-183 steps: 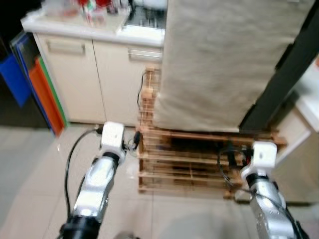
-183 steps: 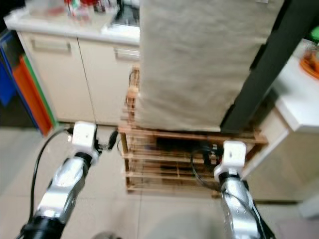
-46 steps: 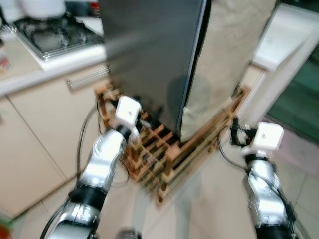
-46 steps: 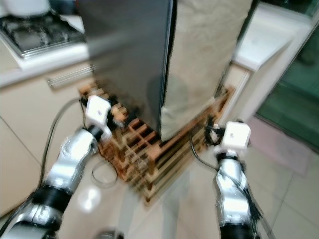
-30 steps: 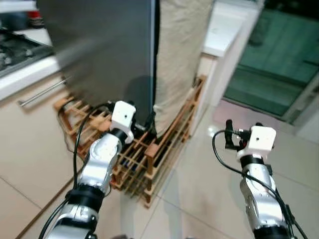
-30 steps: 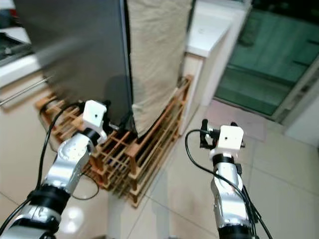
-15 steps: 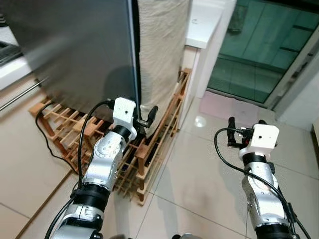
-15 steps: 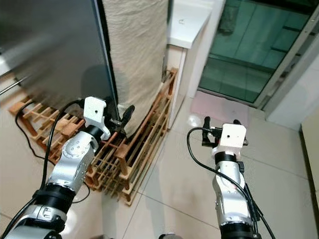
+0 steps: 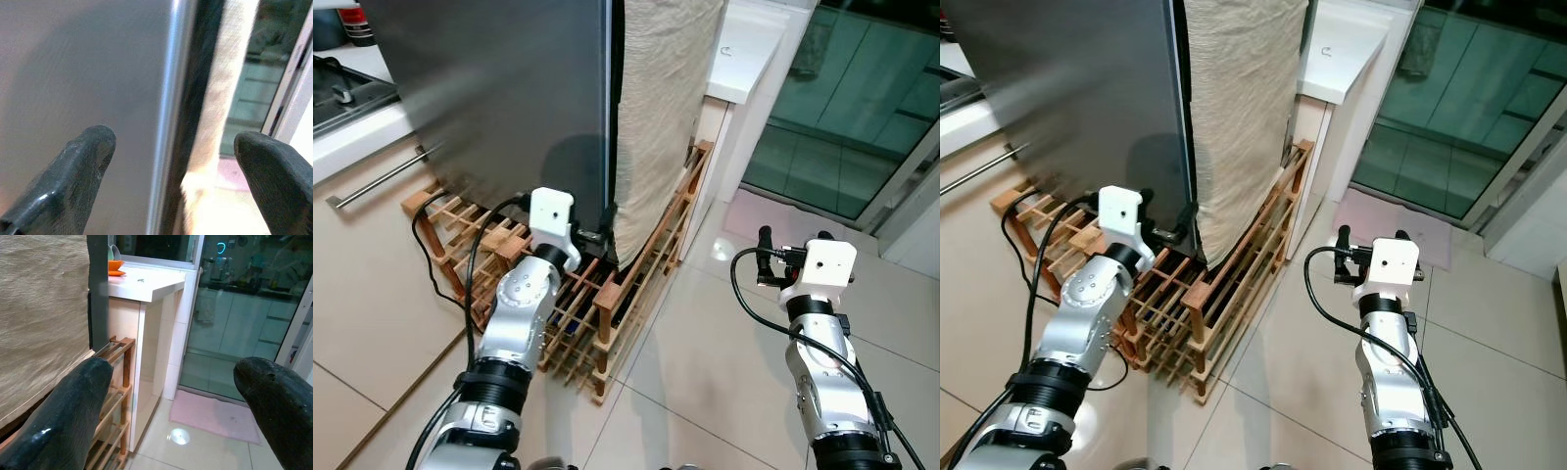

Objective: Restocking fridge

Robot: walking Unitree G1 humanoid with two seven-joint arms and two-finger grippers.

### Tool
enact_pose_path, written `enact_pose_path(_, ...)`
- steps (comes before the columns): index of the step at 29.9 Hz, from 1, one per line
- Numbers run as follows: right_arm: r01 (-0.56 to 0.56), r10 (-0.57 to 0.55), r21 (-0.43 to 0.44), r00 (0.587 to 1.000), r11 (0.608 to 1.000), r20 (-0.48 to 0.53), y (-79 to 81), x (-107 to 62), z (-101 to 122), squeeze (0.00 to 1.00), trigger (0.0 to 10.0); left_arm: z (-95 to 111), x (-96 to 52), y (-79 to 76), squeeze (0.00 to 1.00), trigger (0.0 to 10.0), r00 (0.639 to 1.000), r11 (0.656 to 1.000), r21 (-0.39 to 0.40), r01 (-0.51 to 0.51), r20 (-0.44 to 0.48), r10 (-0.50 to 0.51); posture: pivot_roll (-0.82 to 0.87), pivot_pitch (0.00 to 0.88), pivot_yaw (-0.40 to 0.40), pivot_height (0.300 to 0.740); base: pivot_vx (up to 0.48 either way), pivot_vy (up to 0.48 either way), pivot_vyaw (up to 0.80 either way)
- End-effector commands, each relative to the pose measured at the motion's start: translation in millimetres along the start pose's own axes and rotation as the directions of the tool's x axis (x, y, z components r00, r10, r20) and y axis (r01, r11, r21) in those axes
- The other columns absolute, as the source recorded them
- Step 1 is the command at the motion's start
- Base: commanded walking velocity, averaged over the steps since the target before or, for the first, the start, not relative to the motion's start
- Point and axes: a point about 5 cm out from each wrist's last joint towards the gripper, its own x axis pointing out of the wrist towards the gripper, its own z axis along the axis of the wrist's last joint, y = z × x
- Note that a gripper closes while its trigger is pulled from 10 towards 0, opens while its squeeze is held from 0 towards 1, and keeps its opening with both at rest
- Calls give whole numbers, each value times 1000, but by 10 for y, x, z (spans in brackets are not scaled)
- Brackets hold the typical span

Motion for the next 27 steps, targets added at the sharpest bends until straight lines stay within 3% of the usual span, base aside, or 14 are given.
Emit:
enact_pose_path(1, 12, -12, -2, 1000, 1000, 3, -53, -19, 3, 90, 10000, 73, 62, -84, 0, 10000, 999, 999, 0, 37, 14, -37, 77, 0, -50, 736, 0, 0, 0)
enact_pose_path(6, 6, -6, -5, 1000, 1000, -8, -45, -67, -28, 86, 10000, 176, 256, -252, 0, 10000, 997, 997, 19, 77, 13, -78, 61, 0, -41, 736, 0, 0, 0)
enact_pose_path(9, 9, -9, -5, 1000, 1000, -7, -43, -67, -25, 86, 10000, 240, 296, -283, 0, 10000, 996, 996, 15, 86, 29, -86, 58, 0, -39, 736, 0, 0, 0)
enact_pose_path(21, 21, -21, -12, 1000, 1000, -12, -67, -83, -48, 86, 10000, 286, 274, -358, 0, 10000, 991, 991, -10, 132, 34, -132, 49, 0, -29, 736, 0, 0, 0)
enact_pose_path(27, 20, -20, -13, 1000, 1000, -14, -63, -76, -57, 90, 10000, 315, 280, -528, 0, 10000, 985, 984, -48, 171, 38, -170, 54, 0, -26, 736, 0, 0, 0)
